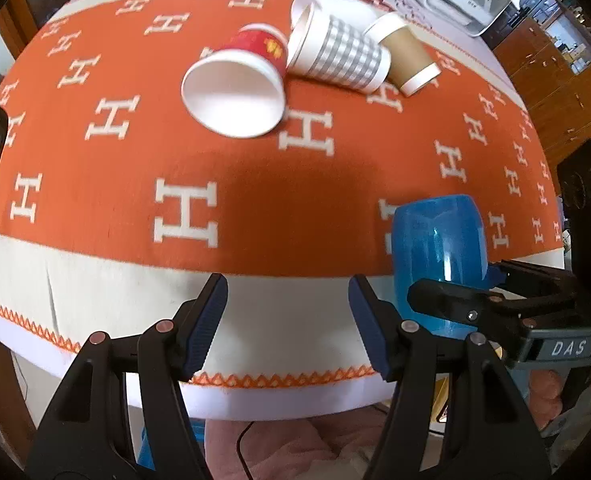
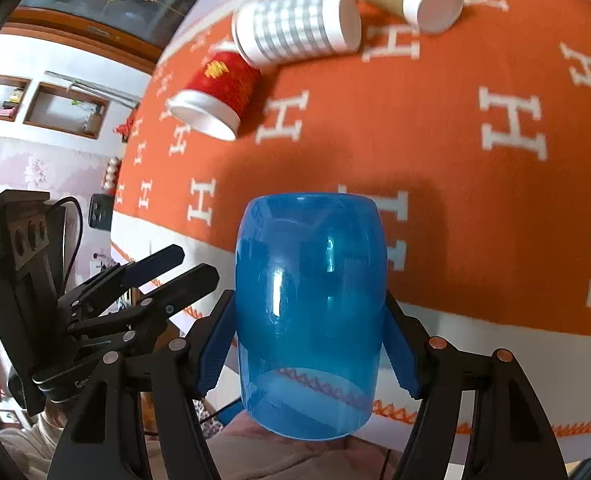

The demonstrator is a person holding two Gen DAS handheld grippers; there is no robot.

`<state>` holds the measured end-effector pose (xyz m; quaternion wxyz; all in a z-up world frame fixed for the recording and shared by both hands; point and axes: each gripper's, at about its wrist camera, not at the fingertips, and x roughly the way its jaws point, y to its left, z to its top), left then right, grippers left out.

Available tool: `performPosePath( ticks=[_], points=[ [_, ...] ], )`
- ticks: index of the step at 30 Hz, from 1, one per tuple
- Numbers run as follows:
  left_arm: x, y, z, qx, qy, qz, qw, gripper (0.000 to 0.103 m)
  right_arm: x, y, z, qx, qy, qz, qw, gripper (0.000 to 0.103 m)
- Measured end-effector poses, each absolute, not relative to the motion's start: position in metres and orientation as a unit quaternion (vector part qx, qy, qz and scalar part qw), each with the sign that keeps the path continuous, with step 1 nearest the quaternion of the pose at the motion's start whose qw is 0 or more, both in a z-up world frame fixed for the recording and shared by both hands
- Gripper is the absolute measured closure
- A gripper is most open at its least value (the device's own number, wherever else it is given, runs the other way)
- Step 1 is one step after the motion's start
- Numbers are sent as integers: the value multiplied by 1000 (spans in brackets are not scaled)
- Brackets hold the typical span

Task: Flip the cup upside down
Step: 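Lift the blue cup with the right gripper and turn it rim-down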

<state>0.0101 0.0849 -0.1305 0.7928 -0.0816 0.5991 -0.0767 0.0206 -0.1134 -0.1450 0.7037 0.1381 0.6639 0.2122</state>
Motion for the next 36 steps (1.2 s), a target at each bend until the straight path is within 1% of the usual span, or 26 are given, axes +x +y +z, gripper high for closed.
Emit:
performPosePath(
  ticks=[7, 13, 16, 24, 27, 33, 36],
  points=[
    [11, 78, -114, -74, 553, -73, 827, 43, 19, -117, -117, 87, 583, 201, 782, 35],
    [17, 72, -116, -65, 536, -64, 839, 43, 11, -115, -106, 11, 471, 177, 864, 35],
    [17, 73, -117, -61, 527, -57, 846, 43, 8, -115, -109, -1, 438, 177, 881, 35],
    [25, 81, -122, -84, 512, -41, 854, 43, -4, -117, -134, 22, 400, 174, 900, 35],
    [25, 82, -122, -83, 507, -38, 857, 43, -13, -116, -138, 18, 401, 181, 898, 34],
    [21, 80, -124, -83, 509, -39, 856, 43, -37, -111, -147, -26, 404, 190, 894, 35],
    [19, 76, -127, -80, 511, -46, 854, 43, -47, -105, -152, -51, 392, 187, 899, 35]
  ],
)
